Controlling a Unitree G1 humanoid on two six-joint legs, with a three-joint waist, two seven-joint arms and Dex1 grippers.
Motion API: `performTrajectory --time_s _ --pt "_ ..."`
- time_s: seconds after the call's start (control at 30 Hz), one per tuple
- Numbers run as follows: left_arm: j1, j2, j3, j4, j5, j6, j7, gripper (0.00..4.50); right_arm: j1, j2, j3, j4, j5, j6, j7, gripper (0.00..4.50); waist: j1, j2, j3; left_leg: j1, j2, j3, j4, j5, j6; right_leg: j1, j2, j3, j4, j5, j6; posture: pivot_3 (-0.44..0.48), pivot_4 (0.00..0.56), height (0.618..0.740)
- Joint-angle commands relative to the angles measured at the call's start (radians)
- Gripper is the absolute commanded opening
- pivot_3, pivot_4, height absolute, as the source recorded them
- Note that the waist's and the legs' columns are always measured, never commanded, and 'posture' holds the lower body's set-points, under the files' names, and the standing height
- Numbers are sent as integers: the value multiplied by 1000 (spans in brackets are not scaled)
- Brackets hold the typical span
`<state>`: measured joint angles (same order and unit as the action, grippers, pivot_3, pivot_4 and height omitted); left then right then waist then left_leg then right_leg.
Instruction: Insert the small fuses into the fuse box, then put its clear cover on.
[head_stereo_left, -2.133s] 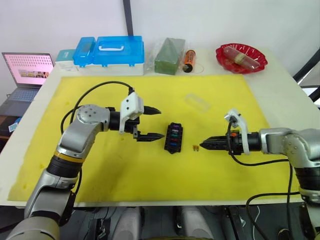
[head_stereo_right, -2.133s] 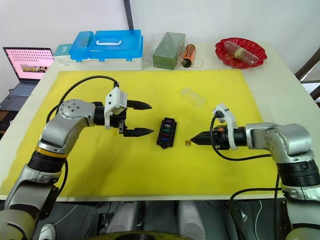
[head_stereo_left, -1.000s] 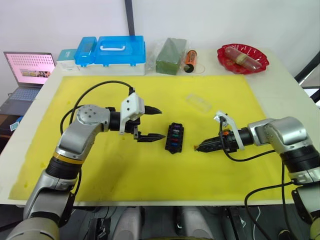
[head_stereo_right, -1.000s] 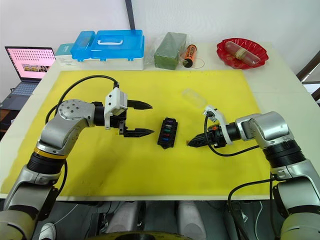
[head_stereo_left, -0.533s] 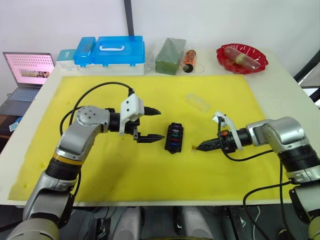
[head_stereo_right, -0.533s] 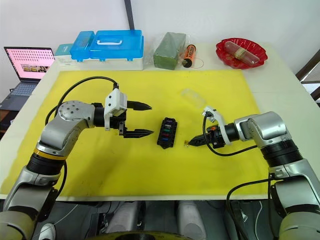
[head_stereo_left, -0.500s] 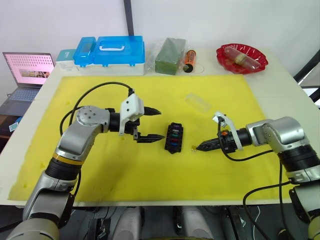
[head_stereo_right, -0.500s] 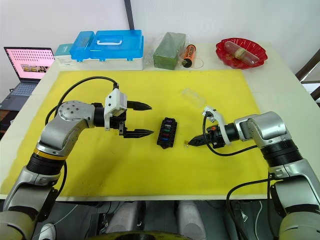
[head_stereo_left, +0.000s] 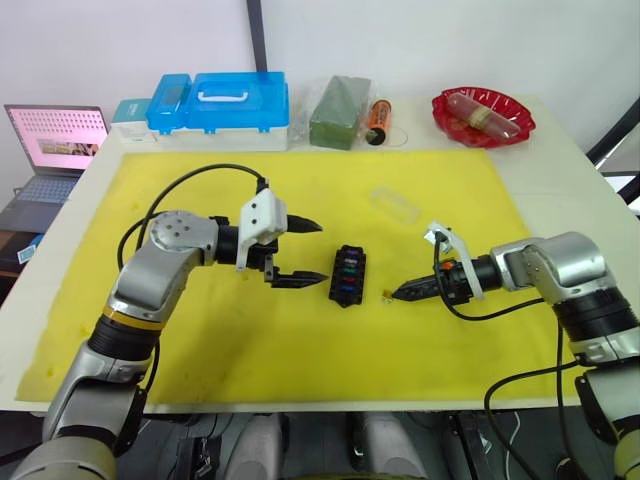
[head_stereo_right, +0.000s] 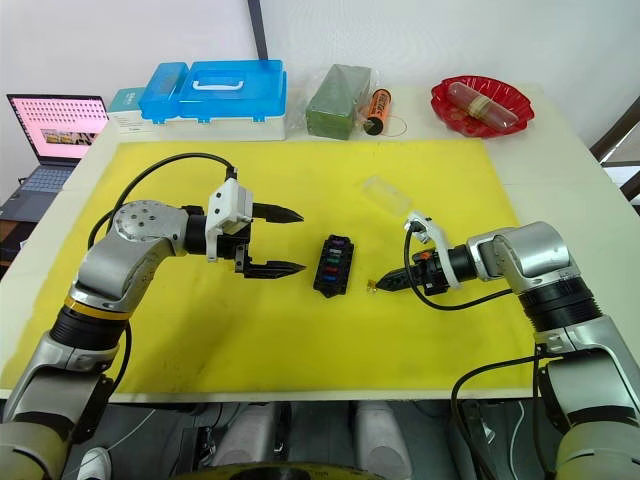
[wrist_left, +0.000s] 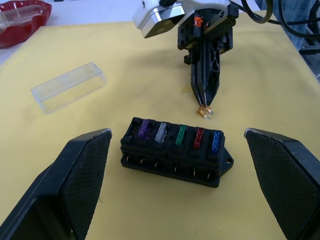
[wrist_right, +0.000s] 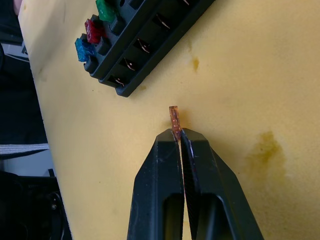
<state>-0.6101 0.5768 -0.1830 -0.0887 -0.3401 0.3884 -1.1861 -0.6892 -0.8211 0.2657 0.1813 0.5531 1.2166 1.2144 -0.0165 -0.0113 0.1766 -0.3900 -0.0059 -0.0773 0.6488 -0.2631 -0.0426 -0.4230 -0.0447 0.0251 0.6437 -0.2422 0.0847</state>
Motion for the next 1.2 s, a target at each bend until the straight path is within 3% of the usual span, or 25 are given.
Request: performTrajectory --time_s 0.03,0.27,0.43,0.7,1.2 --pt "-14 6 12 -24 -8 -8 0 4500 -21 -18 -30 -43 0 -7 -9 51 0 0 0 0 0 0 0 0 0 0 0 0 0 0 0 0 150 740" --pt "-14 21 17 -14 -10 -13 -17 4500 -89 -59 -107 -205 -13 -63 -80 51 -2 1 0 0 0 0 0 0 0 0 0 0 0 0 0 0 150 740" --pt "-28 13 6 26 -3 -30 -37 4500 -184 -14 -101 -236 -37 -131 -121 51 -2 0 0 0 0 0 0 0 0 -1 0 0 0 0 0 0 150 740" --pt "-59 -2 -11 87 11 -58 -68 4500 -236 76 9 -181 -140 -301 -107 51 2 0 0 0 0 0 0 0 0 -1 0 0 0 0 0 0 150 740" --pt "-87 -15 -29 119 24 -65 -94 4500 -283 122 113 -4 -286 -447 -2 51 -1 0 0 0 0 0 0 0 0 -1 0 0 1 0 0 0 150 740"
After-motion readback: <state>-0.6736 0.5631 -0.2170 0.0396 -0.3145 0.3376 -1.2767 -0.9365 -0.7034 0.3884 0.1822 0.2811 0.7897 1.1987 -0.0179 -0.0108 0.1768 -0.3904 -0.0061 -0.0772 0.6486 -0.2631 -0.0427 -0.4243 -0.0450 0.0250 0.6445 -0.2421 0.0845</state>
